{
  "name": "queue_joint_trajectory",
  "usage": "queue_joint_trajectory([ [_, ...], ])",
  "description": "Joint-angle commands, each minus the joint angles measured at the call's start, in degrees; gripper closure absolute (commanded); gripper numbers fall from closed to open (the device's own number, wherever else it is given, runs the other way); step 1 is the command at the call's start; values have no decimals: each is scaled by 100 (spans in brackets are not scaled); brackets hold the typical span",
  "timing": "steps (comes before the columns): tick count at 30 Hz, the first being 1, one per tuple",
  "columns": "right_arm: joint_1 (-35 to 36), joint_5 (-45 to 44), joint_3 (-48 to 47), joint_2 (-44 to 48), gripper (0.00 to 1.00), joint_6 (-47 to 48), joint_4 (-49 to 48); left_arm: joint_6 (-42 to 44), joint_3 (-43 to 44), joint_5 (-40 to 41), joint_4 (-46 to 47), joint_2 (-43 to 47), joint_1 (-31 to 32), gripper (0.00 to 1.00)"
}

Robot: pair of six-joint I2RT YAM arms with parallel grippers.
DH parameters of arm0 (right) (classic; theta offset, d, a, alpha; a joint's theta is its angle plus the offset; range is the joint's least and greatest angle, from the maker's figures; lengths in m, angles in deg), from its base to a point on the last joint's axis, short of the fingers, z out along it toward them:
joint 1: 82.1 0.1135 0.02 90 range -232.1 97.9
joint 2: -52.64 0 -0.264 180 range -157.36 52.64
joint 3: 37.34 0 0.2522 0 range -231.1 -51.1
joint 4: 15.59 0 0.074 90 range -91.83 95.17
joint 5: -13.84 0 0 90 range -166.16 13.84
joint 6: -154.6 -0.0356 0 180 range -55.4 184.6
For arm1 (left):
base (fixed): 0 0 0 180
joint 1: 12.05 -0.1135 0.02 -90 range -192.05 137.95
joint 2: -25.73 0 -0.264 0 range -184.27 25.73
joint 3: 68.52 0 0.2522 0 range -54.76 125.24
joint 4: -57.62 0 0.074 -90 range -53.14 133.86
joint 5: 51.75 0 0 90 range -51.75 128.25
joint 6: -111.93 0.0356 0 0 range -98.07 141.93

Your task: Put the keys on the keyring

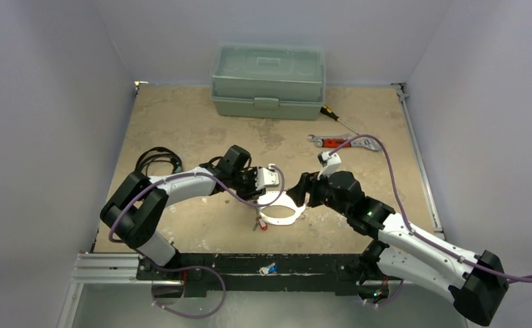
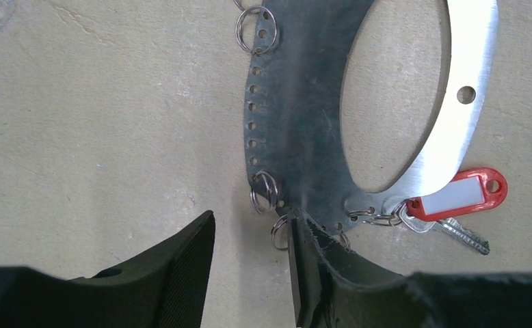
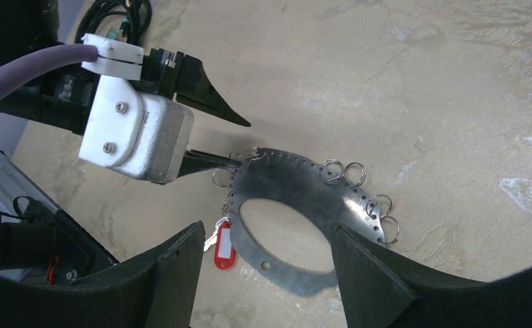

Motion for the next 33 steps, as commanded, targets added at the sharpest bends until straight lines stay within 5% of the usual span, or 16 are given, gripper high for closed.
queue_joint_trajectory([
  [1, -17, 230, 64, 98, 29, 31, -224, 129, -8, -449, 334, -144, -123, 59],
  [8, -17, 452, 146, 86, 29, 20, -374, 146, 41, -466, 368, -202, -175, 59],
  [16, -21, 486, 113, 131, 29, -3, -416, -101, -107, -385, 577, 234, -165, 47],
  [33, -19, 486, 172, 171, 29, -5, -437, -245, 220, -619, 341, -158, -50, 49],
])
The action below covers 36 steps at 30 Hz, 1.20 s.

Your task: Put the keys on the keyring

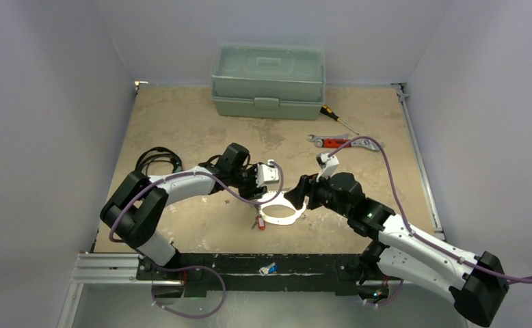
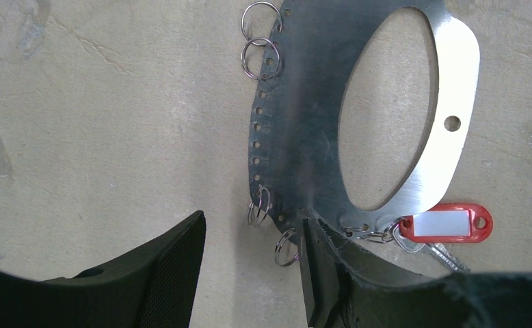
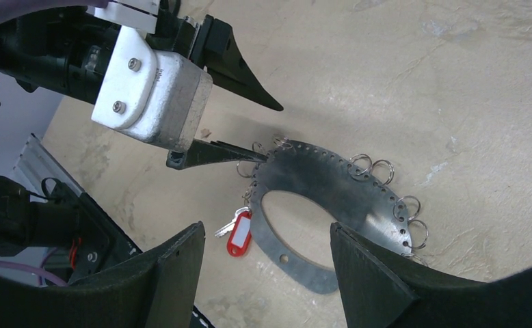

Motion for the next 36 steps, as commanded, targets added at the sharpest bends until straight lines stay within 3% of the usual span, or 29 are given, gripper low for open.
queue_joint_trajectory([
  [1, -20, 36, 34, 86, 29, 15, -214, -30, 266, -218, -33, -169, 64, 50],
  [18, -19, 36, 131, 213, 29, 32, -210, -64, 241, -123, 250, -481, 78, 65],
  [36, -17, 192, 123, 200, 29, 58, -250, 54, 184, -179, 372, -21, -63, 55],
])
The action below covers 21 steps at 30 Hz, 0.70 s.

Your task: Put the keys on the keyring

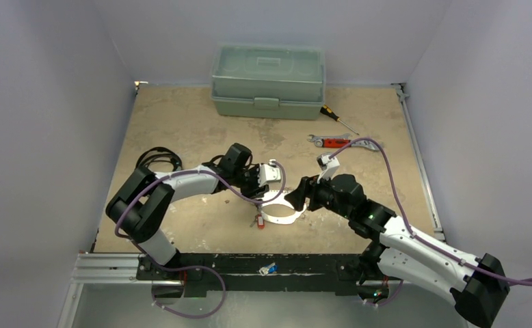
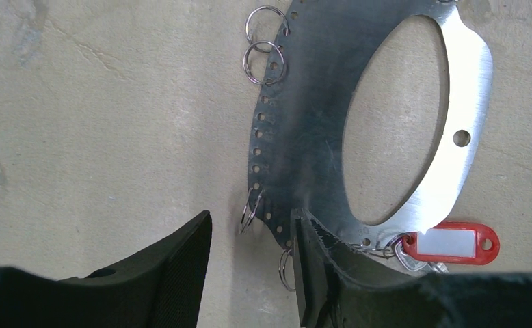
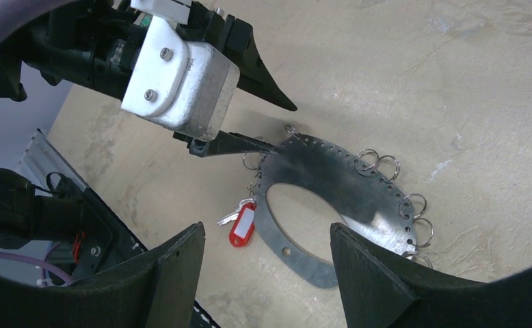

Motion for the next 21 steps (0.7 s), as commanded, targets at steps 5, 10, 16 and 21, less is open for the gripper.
queue_joint_trajectory([
  [5, -16, 104, 39, 122, 29, 56, -226, 211, 142, -391, 274, 425, -253, 55],
  [10, -20, 59, 26, 183, 29, 58, -177, 724, 801, -855, -649, -178, -291, 59],
  [16, -25, -5, 62, 334, 29, 45, -92, 1023, 939, -1049, -1038, -442, -285, 62],
  [21, -18, 7, 78, 389, 29, 39, -57, 1146, 980, -1098, -1247, -477, -296, 64],
])
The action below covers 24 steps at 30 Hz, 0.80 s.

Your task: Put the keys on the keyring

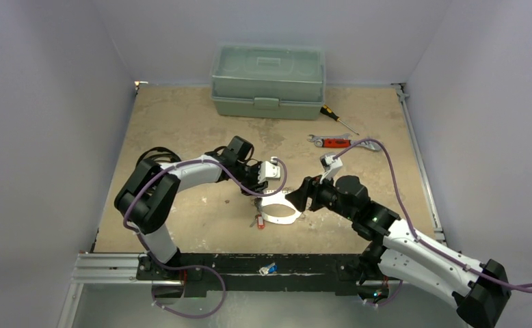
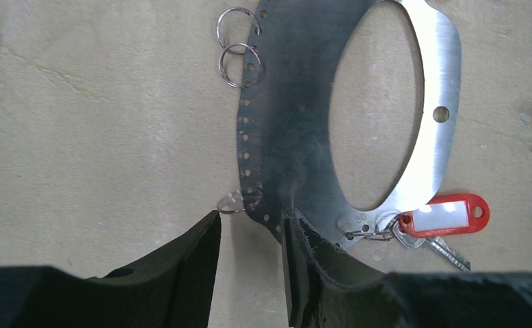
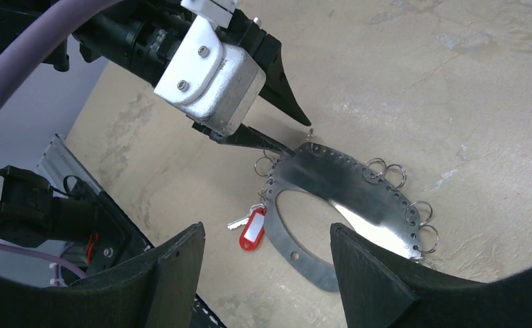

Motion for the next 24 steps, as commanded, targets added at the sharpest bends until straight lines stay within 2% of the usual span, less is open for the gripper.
queue_joint_trajectory([
  [1, -18, -67, 55, 97, 29, 39, -48, 318, 215, -341, -247, -41, -27, 64],
  [6, -25, -51, 77, 117, 29, 30, -66, 318, 230, -452, -241, -48, -28, 65],
  [17, -19, -190, 94, 242, 29, 8, -60, 278, -13, -389, 407, 314, -18, 55],
  [19, -16, -305, 96, 388, 29, 10, -29, 582, 283, -363, 49, 225, -20, 55],
  [24, -24, -305, 28, 567, 29, -11, 154, 1754, 1246, -191, -1551, -317, 104, 54],
])
